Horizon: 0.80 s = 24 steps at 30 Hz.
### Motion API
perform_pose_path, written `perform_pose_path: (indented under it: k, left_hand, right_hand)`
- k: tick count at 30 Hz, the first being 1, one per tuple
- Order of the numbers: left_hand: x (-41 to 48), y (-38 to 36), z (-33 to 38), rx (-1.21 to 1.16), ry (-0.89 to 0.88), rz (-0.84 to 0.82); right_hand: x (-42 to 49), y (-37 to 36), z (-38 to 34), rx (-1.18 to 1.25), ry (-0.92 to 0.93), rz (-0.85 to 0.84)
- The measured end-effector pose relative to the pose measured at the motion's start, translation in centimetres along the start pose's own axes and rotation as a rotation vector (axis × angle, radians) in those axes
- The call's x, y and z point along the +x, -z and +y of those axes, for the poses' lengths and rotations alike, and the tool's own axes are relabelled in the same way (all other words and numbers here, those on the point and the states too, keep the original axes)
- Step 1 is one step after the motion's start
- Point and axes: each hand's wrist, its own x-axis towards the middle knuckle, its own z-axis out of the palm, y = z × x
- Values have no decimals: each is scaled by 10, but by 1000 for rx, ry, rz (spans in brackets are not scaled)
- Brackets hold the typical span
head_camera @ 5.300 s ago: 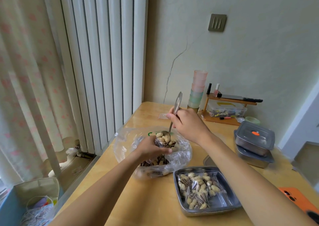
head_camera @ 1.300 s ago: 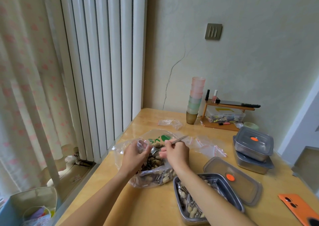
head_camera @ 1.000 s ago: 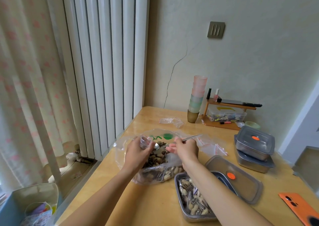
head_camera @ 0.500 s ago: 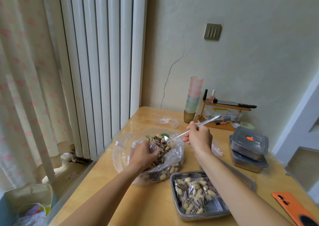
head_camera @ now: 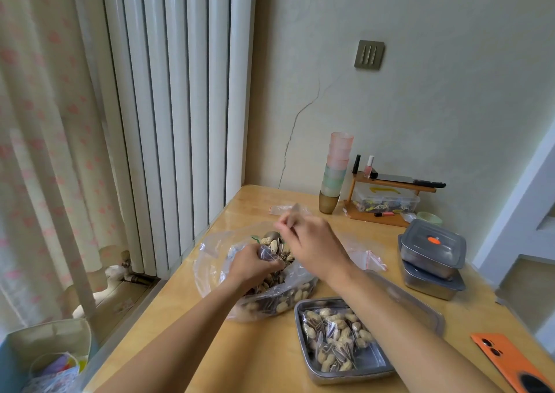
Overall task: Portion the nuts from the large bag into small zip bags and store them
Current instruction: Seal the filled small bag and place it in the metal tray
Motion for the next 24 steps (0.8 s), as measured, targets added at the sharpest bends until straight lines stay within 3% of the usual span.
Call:
perform_pose_path:
  k: [3, 7, 16, 21, 24]
  left_hand:
    - [-1, 0, -1, -8, 19, 1]
    - [-6, 1, 4, -44, 11, 25]
    - [-6, 0, 2, -115, -8, 41]
    - [-6, -2, 1, -132, -57, 51]
    - [-7, -2, 1, -135, -74, 61]
  right_hand:
    - [0, -4, -6, -88, 142, -65]
    - [0, -3, -5, -70, 105, -32]
    - [-8, 1, 0, -126, 93, 217]
    - [-8, 1, -1, -100, 177, 165]
    - [-7, -2, 0, -103, 125, 213]
